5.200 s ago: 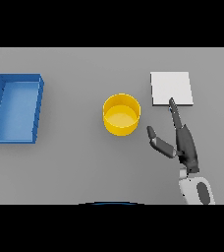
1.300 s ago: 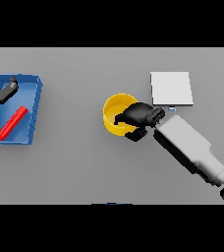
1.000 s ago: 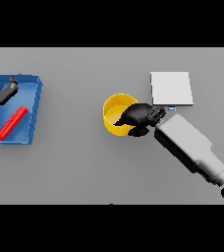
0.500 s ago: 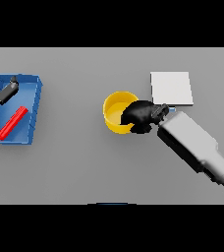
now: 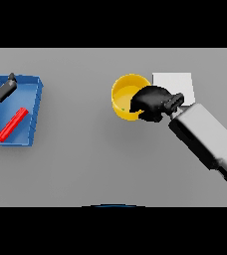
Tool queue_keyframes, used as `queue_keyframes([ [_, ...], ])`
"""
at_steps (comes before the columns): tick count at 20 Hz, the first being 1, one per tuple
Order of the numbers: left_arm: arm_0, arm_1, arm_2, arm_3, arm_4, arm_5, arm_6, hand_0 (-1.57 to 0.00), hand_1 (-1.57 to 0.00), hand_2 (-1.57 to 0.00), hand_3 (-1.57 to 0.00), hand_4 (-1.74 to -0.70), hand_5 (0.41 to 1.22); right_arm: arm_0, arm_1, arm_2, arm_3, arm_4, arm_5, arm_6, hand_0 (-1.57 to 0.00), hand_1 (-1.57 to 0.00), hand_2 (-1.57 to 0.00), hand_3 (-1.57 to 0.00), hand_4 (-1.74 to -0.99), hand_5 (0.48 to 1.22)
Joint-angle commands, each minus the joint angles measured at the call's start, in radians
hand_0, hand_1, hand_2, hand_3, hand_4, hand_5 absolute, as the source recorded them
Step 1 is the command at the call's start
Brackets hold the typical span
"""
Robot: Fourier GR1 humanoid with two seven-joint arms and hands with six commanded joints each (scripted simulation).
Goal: Pick up the red beaker and tilt it to pour out 1 green nut into yellow bowl. Pick up the yellow bowl and place it on the metallic measuring scale.
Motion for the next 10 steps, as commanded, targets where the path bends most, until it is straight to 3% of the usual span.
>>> queue_keyframes([
  [1, 0.000, -0.005, 0.003, 0.004, 0.006, 0.002, -0.003, 0.00, 0.00, 0.00, 0.00, -0.74, 0.697, -0.001, 0.002, -0.008, -0.002, -0.005, -0.002, 0.005, -1.57, -1.57, -1.43, -1.33, -1.740, 1.220],
  [2, 0.005, -0.007, 0.005, 0.010, 0.007, 0.005, -0.003, 0.00, 0.00, 0.00, 0.00, -0.75, 0.697, -0.004, 0.004, -0.018, 0.001, -0.012, -0.005, 0.007, -1.57, -1.57, -1.44, -1.38, -1.740, 1.220],
  [5, 0.005, -0.001, 0.001, 0.005, -0.001, 0.002, 0.014, 0.00, 0.00, 0.00, 0.00, -0.74, 0.704, -0.018, -0.011, -0.053, 0.022, -0.011, -0.017, 0.040, -1.57, -1.57, -1.48, -1.28, -1.741, 1.220],
  [10, 0.011, -0.002, -0.001, -0.016, 0.000, -0.001, 0.022, 0.00, 0.00, 0.00, 0.00, -0.74, 0.708, -0.038, -0.088, -0.122, 0.108, 0.003, -0.096, 0.003, -1.57, -1.57, -1.54, -1.21, -1.741, 1.221],
])
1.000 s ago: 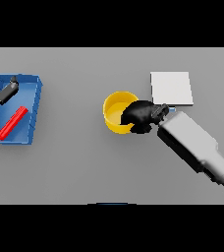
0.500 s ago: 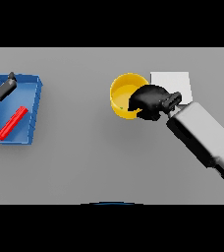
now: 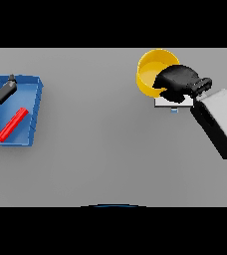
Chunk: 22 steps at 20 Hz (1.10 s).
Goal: Pick up the red beaker and tilt it to pour out 1 green nut into yellow bowl. Pick up the yellow bowl and place it on the metallic measuring scale.
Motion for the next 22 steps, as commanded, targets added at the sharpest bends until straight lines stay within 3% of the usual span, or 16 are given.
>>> queue_keyframes([
  [1, 0.000, 0.002, -0.001, -0.012, -0.001, -0.001, 0.013, 0.00, 0.00, 0.00, 0.00, -0.74, 0.706, -0.013, -0.003, -0.012, 0.020, -0.002, -0.004, 0.004, -1.57, -1.57, -1.54, -1.20, -1.741, 1.221],
  [6, 0.003, 0.007, 0.001, -0.017, 0.000, -0.008, 0.023, 0.00, 0.00, 0.00, 0.00, -0.73, 0.691, -0.026, -0.009, -0.051, 0.172, 0.011, -0.085, -0.033, -1.57, -1.57, -1.51, -1.18, -1.741, 1.221],
  [14, 0.015, 0.005, 0.002, -0.018, 0.001, -0.007, 0.017, 0.00, 0.00, 0.00, 0.00, -0.72, 0.679, -0.033, 0.013, -0.069, 0.382, 0.048, -0.188, -0.077, -1.57, -1.57, -1.40, -1.35, -1.741, 1.221],
  [18, 0.008, 0.013, 0.007, -0.012, 0.003, -0.010, 0.013, 0.00, 0.00, 0.00, 0.00, -0.73, 0.675, -0.009, 0.017, -0.079, 0.399, 0.034, -0.213, -0.123, -1.57, -1.57, -1.35, -1.37, -1.741, 1.221],
  [22, 0.006, 0.009, -0.002, -0.012, -0.008, -0.007, 0.011, 0.00, 0.00, 0.00, 0.00, -0.72, 0.668, -0.031, 0.046, -0.085, 0.434, 0.032, -0.220, -0.112, -1.46, -1.57, -1.34, -1.45, -1.741, 1.221],
])
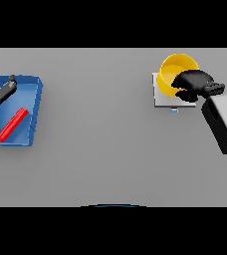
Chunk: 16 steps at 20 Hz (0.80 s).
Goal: Pick up the red beaker and tilt it to pour out 1 green nut into yellow bowl. Pick up the yellow bowl and place it on the metallic measuring scale.
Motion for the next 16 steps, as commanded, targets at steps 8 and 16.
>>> queue_keyframes([
  [8, -0.011, -0.012, -0.007, 0.016, -0.008, 0.009, 0.003, 0.00, 0.00, 0.00, 0.00, -0.72, 0.666, -0.003, 0.002, 0.020, 0.010, 0.028, 0.016, 0.012, -0.63, -0.56, -0.66, -0.66, -1.593, 0.987],
  [16, -0.020, -0.008, -0.001, 0.035, -0.005, 0.004, -0.008, 0.00, 0.00, 0.00, 0.00, -0.73, 0.664, -0.014, -0.007, 0.026, 0.030, 0.032, -0.001, -0.065, -0.11, -0.09, -0.12, -0.33, -1.537, 0.822],
])
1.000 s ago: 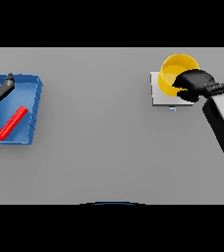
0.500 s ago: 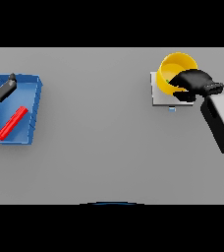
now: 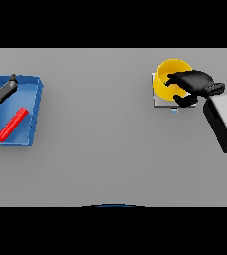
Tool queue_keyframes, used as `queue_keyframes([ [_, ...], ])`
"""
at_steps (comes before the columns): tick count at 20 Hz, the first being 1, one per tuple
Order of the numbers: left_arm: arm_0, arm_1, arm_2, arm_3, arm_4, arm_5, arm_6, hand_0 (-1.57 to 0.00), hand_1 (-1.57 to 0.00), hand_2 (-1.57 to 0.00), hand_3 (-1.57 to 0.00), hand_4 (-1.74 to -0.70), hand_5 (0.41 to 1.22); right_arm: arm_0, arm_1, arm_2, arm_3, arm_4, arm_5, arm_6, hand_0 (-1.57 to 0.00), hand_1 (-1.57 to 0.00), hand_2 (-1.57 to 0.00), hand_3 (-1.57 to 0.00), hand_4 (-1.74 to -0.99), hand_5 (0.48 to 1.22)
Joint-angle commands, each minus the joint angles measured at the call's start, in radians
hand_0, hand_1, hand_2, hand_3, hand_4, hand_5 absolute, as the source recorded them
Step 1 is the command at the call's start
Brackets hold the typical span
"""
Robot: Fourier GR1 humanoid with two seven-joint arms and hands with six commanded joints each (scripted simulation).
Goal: Pick up the red beaker and tilt it to pour out 1 green nut into yellow bowl. Pick up the yellow bowl and place it on the metallic measuring scale.
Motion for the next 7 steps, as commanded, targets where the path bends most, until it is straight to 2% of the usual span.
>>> queue_keyframes([
  [1, 0.000, 0.002, 0.004, -0.001, 0.000, 0.005, -0.001, 0.00, 0.00, 0.00, 0.00, -0.73, 0.665, -0.002, -0.001, -0.001, 0.005, 0.001, -0.002, 0.000, -0.08, -0.07, -0.10, -0.30, -1.530, 0.809],
  [5, -0.012, -0.005, -0.006, -0.002, -0.007, 0.001, 0.019, 0.00, 0.00, 0.00, 0.00, -0.72, 0.665, -0.007, 0.012, -0.008, 0.018, -0.006, 0.020, 0.040, -0.03, -0.03, -0.04, -0.19, -1.500, 0.763],
  [7, -0.001, 0.003, 0.000, -0.003, -0.001, -0.002, 0.003, 0.00, 0.00, 0.00, 0.00, -0.73, 0.665, 0.003, 0.007, -0.008, 0.006, -0.011, 0.041, 0.051, -0.02, -0.02, -0.03, -0.15, -1.478, 0.738],
])
